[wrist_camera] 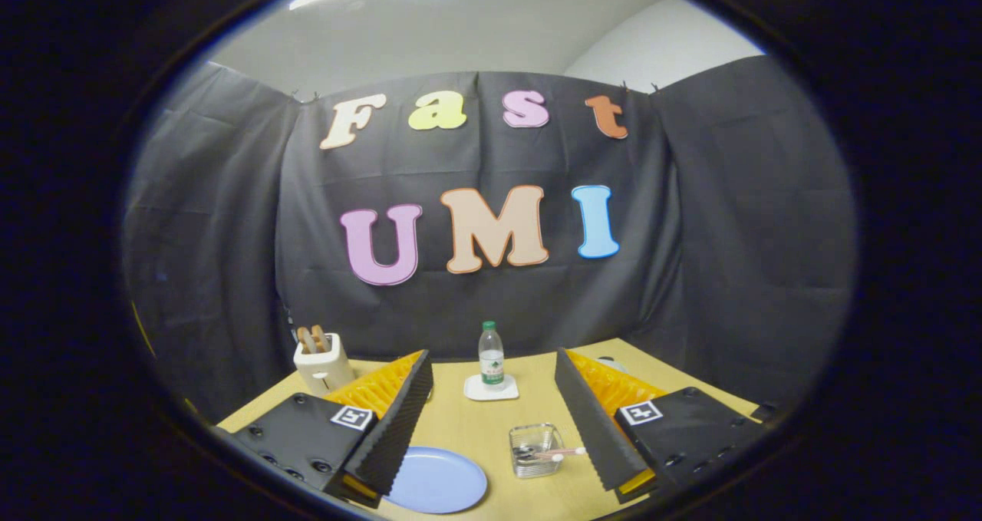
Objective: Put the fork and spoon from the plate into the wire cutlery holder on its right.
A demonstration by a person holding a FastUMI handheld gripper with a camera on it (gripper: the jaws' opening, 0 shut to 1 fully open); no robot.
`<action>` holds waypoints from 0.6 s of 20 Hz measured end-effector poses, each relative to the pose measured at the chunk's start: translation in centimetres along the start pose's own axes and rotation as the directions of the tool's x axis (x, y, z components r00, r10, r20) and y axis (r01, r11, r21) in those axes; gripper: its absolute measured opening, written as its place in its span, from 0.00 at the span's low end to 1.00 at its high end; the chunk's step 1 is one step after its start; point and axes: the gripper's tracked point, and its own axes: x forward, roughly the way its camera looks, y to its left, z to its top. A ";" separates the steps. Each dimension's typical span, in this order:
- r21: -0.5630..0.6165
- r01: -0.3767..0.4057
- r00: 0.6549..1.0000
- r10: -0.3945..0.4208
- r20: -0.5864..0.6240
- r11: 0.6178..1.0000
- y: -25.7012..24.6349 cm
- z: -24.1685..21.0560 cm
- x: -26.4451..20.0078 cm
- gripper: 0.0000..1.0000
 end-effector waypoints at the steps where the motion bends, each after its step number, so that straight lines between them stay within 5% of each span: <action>1: 0.001 0.007 1.000 -0.007 0.012 1.000 -0.2 0.3 -0.3 1.00; 12: 0.011 0.047 0.998 -0.048 0.043 0.999 -2.9 2.1 -2.3 1.00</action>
